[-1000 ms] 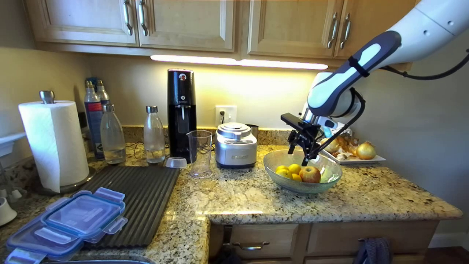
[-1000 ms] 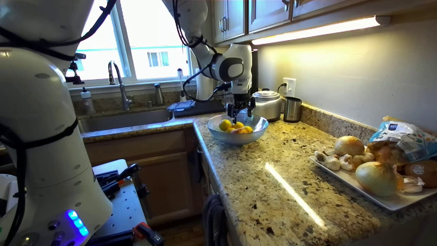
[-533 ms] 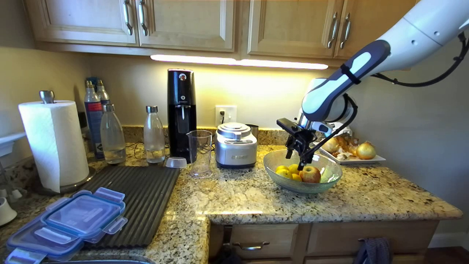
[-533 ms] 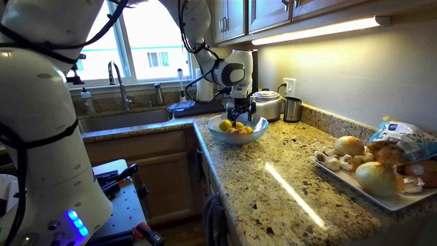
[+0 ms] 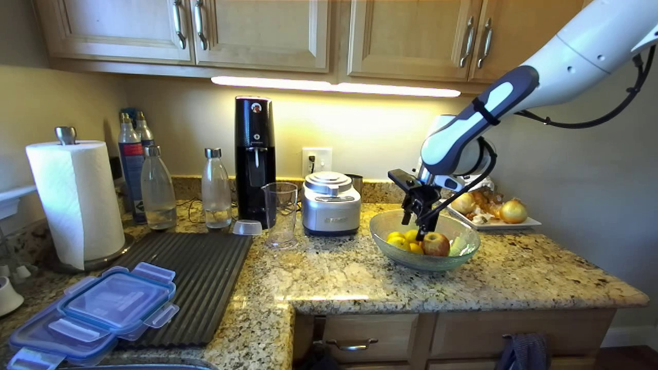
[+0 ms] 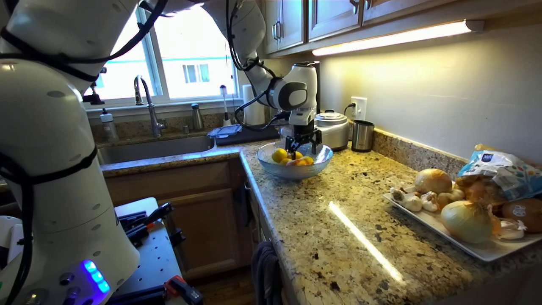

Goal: Put the lemon in the glass bowl, take the lemon out of the glass bowl

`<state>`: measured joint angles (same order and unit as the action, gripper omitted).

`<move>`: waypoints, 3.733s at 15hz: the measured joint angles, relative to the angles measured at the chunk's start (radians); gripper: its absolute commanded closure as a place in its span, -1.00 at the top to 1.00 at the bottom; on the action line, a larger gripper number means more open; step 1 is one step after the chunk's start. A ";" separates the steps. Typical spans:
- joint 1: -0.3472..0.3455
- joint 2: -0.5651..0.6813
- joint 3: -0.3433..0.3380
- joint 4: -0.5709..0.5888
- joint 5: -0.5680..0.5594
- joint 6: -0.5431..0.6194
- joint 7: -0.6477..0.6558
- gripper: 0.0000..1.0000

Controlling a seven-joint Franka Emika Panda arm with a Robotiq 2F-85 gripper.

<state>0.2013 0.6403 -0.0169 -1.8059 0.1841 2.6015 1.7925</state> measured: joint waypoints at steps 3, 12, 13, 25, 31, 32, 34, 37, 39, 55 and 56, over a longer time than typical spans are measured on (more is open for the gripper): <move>0.000 0.003 -0.003 0.006 0.000 0.000 0.010 0.92; 0.006 0.008 -0.002 0.013 0.000 0.000 0.016 1.00; 0.009 0.009 -0.002 0.015 0.000 0.000 0.017 1.00; 0.018 0.057 -0.023 0.053 -0.001 -0.007 0.047 -0.20; 0.019 0.052 -0.023 0.054 -0.001 -0.016 0.052 -0.37; 0.019 0.051 -0.023 0.054 -0.002 -0.017 0.052 -0.37; 0.019 0.049 -0.023 0.054 -0.003 -0.017 0.052 -0.38; 0.019 0.044 -0.024 0.054 -0.004 -0.016 0.051 -0.38; 0.019 0.034 -0.024 0.054 -0.005 -0.016 0.051 -0.38; 0.017 -0.193 -0.199 -0.039 -0.219 -0.012 0.131 -0.38; 0.016 -0.204 -0.214 -0.051 -0.233 -0.011 0.148 -0.38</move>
<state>0.2169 0.4367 -0.2306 -1.8569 -0.0487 2.5902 1.9410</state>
